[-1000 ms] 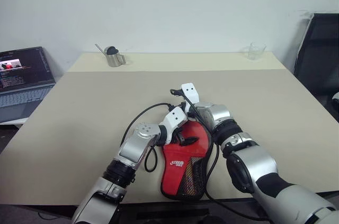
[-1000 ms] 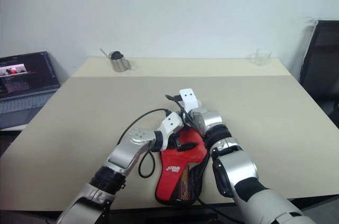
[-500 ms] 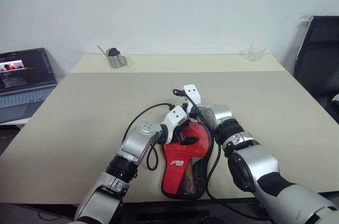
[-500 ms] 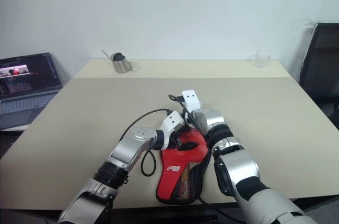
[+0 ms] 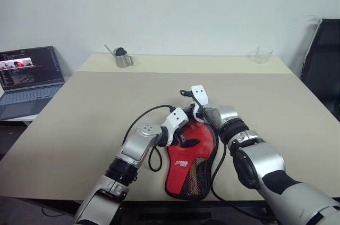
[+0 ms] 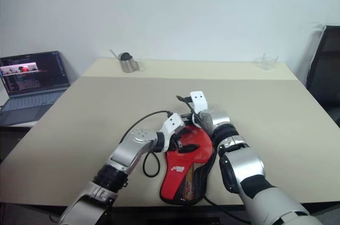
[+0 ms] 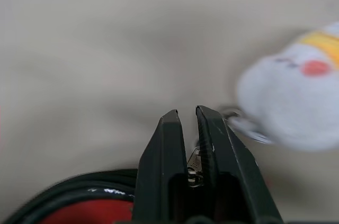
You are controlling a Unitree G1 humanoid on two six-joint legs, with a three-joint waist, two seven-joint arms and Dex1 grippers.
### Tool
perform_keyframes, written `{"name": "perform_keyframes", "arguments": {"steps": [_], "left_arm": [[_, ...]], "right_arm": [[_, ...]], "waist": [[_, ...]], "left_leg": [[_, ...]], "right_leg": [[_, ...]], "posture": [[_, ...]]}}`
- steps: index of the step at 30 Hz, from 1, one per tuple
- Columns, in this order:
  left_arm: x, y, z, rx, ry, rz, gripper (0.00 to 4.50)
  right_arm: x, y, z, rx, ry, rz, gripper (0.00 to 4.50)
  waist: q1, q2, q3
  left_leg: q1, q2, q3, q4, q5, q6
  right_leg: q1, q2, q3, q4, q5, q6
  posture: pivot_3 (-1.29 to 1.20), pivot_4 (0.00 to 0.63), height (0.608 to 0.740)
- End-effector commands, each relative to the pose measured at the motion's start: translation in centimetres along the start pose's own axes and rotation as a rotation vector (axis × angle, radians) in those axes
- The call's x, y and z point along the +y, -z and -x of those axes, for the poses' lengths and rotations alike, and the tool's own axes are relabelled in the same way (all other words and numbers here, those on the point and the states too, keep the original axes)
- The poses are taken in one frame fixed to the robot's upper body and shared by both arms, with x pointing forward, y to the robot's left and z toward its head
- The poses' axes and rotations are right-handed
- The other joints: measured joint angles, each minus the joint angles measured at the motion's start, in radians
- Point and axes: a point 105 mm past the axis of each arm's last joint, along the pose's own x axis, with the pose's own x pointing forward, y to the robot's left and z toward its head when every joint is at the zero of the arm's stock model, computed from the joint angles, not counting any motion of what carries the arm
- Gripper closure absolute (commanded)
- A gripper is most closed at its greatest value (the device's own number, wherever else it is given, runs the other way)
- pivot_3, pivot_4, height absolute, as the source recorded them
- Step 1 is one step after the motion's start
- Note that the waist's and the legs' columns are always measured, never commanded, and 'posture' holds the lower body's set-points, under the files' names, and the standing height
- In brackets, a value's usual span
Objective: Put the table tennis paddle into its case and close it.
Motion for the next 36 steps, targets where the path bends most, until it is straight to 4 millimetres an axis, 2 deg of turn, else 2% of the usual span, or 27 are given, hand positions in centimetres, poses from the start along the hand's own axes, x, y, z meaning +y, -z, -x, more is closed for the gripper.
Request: {"name": "perform_keyframes", "arguments": {"steps": [1, 15, 23, 36], "left_arm": [[-1.1, 6.3, 0.0, 0.201, 0.02, 0.133, 0.24], [-1.4, 6.7, -0.2, 0.214, 0.024, 0.13, 0.24], [-1.3, 6.7, -0.2, 0.224, 0.027, 0.119, 0.24], [-1.3, 6.6, -0.3, 0.232, 0.038, 0.107, 0.24]], "right_arm": [[-1.7, -2.3, 0.9, -0.068, 0.069, 0.042, 4.49], [-5.0, -1.2, 1.7, -0.031, 0.13, 0.066, 4.49], [-8.2, -0.4, 3.2, 0.0, 0.177, 0.067, 4.49], [-11.4, 0.7, 5.2, 0.031, 0.231, 0.052, 4.49]], "waist": [[0.0, 0.0, 0.0], [0.006, 0.0, -0.001], [0.038, 0.001, -0.001], [0.06, 0.003, -0.003]], "left_leg": [[0.0, 0.0, 0.0, 0.0, 0.0, 0.0], [0.0, -0.001, -0.001, 0.0, 0.0, 0.0], [0.0, -0.002, -0.001, 0.002, 0.001, 0.001], [-0.006, -0.005, 0.004, 0.001, 0.004, 0.007]], "right_leg": [[0.0, 0.0, 0.0, 0.0, 0.0, 0.0], [0.002, 0.0, -0.001, -0.001, 0.0, 0.0], [0.004, -0.001, -0.004, -0.003, 0.0, 0.001], [0.006, -0.018, -0.01, -0.018, 0.001, 0.003]], "posture": [[0.0, 0.15, 0.74], [0.0, 0.15, 0.74], [0.0, 0.15, 0.74], [0.0, 0.15, 0.74]]}}
